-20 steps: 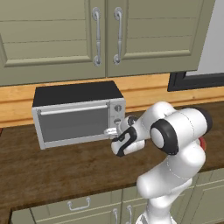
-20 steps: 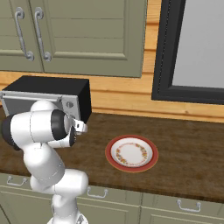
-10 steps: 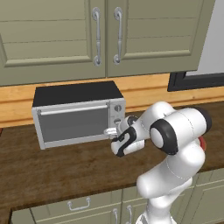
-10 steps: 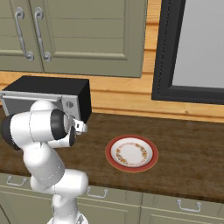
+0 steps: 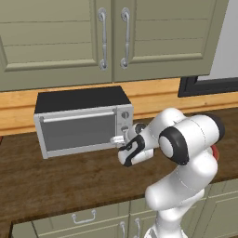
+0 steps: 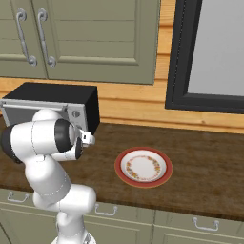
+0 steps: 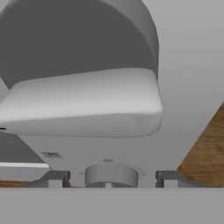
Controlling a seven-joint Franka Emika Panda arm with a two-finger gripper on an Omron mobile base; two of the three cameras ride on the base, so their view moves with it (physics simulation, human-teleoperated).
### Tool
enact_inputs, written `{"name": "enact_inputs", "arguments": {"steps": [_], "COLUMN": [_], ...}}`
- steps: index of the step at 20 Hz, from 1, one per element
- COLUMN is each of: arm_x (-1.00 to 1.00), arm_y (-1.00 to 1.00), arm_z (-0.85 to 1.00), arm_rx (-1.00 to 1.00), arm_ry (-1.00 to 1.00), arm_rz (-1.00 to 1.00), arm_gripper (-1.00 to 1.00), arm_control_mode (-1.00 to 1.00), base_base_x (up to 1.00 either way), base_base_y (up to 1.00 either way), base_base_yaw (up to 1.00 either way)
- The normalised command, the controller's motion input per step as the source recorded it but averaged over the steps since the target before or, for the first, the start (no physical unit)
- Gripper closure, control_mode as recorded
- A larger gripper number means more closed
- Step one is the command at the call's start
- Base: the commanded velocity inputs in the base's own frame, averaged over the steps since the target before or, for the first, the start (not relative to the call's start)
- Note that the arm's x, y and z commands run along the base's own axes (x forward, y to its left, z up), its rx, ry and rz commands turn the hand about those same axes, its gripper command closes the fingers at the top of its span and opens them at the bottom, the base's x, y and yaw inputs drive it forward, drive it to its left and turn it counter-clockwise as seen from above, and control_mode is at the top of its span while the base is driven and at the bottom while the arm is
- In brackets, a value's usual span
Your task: Pick up the kebab skewer and baguette bread, and place them inside the toaster oven. Close the toaster oven door and start by setting the timer.
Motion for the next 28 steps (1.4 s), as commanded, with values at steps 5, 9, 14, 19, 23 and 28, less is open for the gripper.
{"name": "enact_inputs", "arguments": {"steps": [5,9,14,19,23,28], "arm_x": [0.0,0.0,0.0,-0.01,0.0,0.0], "arm_y": [0.0,0.0,0.0,-0.1,-0.18,-0.18], "arm_z": [0.0,0.0,0.0,-0.02,-0.01,0.0], "arm_rx": [0.0,0.0,0.01,0.1,0.14,0.12], "arm_ry": [0.0,0.0,0.0,0.0,0.0,0.0], "arm_rz": [0.0,0.0,0.0,0.0,0.0,0.0], "arm_gripper": [1.0,1.0,1.0,1.0,1.0,1.0], "arm_control_mode": [-1.0,-1.0,-1.0,-1.0,-1.0,-1.0], "base_base_x": [0.0,0.0,0.0,0.0,0.0,0.0], "base_base_y": [0.0,0.0,0.0,0.0,0.0,0.0], "base_base_yaw": [0.0,0.0,0.0,0.0,0.0,0.0]}}
